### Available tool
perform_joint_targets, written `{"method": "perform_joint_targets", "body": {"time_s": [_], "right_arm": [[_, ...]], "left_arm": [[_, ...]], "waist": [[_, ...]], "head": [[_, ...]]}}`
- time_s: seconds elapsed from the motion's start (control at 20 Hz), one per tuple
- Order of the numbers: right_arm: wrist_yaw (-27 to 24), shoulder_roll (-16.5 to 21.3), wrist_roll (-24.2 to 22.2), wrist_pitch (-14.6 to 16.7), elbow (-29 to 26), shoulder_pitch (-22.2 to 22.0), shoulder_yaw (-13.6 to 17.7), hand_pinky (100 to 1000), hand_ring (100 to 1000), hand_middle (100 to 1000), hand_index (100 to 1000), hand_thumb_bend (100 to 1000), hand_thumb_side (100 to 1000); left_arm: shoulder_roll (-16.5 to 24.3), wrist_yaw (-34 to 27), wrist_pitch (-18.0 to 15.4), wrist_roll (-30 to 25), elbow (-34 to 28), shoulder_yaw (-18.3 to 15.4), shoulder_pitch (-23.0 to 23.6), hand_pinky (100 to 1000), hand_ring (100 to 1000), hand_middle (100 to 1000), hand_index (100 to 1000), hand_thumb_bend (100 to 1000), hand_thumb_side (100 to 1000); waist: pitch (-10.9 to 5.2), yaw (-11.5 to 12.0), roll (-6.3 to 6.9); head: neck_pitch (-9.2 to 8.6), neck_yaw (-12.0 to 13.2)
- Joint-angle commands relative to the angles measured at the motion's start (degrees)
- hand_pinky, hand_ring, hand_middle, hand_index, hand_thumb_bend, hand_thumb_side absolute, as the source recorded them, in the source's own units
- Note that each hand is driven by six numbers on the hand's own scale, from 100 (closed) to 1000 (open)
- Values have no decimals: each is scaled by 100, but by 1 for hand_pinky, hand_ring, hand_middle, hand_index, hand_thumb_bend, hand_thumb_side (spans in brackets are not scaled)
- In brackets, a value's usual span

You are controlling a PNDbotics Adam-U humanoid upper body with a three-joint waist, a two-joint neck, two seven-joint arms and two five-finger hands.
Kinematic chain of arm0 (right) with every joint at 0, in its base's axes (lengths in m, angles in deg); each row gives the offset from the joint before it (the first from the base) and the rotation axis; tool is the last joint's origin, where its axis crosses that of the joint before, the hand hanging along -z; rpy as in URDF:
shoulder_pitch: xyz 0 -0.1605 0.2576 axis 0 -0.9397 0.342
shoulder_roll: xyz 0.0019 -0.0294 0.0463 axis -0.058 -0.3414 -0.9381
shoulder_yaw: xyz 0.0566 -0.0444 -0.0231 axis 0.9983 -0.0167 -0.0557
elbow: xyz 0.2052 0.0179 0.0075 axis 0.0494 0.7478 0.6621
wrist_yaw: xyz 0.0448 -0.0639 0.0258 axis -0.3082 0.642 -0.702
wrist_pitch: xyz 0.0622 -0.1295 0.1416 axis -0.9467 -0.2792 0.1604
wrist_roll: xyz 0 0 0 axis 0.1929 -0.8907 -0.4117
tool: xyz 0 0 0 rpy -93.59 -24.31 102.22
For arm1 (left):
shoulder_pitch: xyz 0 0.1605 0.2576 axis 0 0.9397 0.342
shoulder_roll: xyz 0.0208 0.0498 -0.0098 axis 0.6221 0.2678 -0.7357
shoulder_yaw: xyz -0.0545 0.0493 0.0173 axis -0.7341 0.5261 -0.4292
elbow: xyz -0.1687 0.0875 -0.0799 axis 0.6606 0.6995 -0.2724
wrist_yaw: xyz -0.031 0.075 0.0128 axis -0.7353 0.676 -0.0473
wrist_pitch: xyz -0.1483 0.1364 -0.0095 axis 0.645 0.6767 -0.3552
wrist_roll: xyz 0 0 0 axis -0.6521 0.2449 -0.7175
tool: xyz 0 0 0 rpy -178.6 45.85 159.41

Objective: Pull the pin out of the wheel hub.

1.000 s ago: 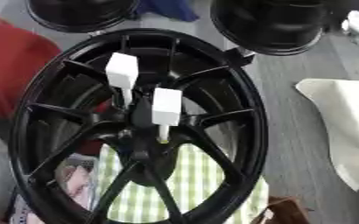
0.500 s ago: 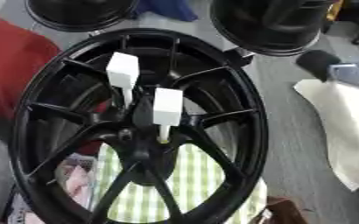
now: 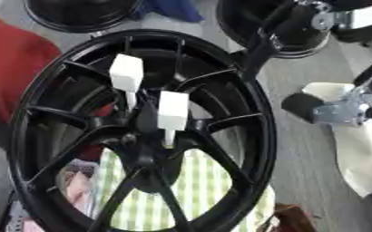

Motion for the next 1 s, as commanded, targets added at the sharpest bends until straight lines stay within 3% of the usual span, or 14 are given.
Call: {"method": "perform_joint_targets", "body": {"time_s": [0.05,0.45,1.0], "right_arm": [[91,17,-2,-29,-64,170,-113,790,774,752,811,127,333],[-35,-277,-2,-110,-64,537,-259,783,768,749,811,177,316],[630,-515,37,-824,-64,737,-534,779,781,769,839,275,361]], "left_arm": [[180,29,0,-23,-42,-36,-68,789,694,566,769,303,434],[159,30,14,-39,-29,-18,-55,789,694,566,769,300,437],[148,36,32,-58,-9,1,-39,790,695,566,768,296,440]], "waist": [[-156,12,26],[-169,4,31],[-173,20,8]], "head": [[-39,-16],[-30,20],[-8,23]]}}
